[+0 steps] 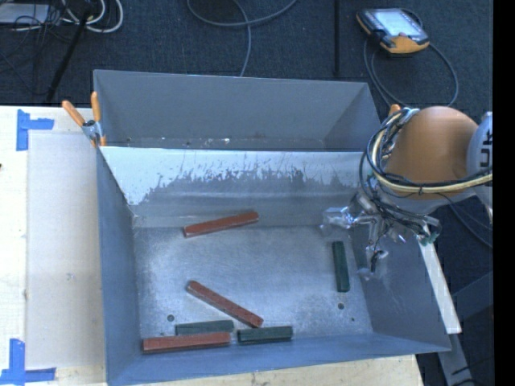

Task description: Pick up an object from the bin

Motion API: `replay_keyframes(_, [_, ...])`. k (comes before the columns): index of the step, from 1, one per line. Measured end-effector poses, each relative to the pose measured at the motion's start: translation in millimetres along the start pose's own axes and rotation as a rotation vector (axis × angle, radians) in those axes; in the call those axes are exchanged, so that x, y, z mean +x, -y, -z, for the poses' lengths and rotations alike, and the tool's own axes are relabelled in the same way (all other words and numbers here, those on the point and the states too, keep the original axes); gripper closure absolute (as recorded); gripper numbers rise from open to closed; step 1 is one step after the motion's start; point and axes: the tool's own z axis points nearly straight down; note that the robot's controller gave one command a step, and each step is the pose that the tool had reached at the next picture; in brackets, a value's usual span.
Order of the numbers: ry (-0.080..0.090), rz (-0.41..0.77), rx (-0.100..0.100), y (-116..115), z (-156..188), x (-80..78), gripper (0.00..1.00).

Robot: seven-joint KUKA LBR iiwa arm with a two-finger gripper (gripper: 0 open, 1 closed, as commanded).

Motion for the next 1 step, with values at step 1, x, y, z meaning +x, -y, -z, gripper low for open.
replay_keyframes(1, [-0.001,0.293,0.001,0.3,-21.5,2.7,0.00])
